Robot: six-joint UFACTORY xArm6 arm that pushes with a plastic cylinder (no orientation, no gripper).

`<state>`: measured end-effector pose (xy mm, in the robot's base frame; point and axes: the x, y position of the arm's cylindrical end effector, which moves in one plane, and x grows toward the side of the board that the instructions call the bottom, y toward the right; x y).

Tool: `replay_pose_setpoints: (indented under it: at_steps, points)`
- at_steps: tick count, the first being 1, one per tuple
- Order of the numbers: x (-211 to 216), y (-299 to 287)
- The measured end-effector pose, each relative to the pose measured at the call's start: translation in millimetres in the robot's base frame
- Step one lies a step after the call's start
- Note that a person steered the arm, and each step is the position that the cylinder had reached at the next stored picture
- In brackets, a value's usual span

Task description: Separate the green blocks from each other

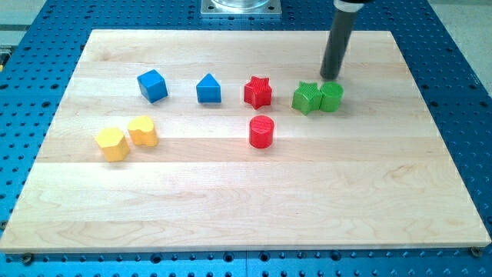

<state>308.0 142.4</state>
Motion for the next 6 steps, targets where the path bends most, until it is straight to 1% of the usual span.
replay_pose_setpoints:
  at_steps: [1,3,4,6]
  points:
    - [8.4,-20.1]
    - [108.8,-23.2]
    - [142.6,-24.6]
    - [98.2,-26.3]
